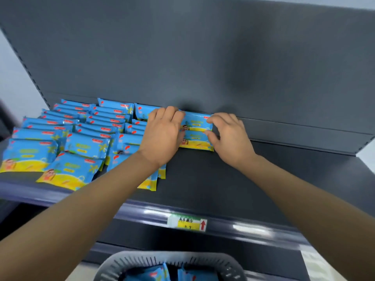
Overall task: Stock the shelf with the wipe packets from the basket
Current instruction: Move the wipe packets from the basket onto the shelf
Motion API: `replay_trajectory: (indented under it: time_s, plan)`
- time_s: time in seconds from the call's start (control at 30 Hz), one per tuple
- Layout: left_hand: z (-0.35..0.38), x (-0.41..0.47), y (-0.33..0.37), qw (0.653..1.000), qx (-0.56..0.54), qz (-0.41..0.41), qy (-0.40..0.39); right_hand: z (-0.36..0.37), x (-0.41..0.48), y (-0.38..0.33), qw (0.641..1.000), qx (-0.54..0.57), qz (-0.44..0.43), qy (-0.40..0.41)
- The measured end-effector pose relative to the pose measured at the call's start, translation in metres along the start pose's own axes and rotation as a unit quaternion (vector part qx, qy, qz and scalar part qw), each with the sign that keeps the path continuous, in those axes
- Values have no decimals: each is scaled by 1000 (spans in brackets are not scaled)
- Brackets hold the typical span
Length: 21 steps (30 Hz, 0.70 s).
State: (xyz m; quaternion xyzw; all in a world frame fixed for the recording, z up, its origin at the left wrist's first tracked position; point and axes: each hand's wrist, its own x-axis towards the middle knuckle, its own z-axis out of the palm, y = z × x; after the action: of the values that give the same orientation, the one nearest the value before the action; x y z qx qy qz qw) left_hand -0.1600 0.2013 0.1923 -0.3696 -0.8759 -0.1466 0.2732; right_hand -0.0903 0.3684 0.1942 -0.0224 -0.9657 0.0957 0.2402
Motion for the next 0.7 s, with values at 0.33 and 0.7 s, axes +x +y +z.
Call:
replay_trajectory:
  time_s: [0.33,0.7]
  plan:
    - [-74,-125,30,998,-28,59,-1,-32,-113,-76,994,-9,-82,77]
    - [-11,-285,22,957,-38,152,-245,47,-247,-95,992,14,-63,-109]
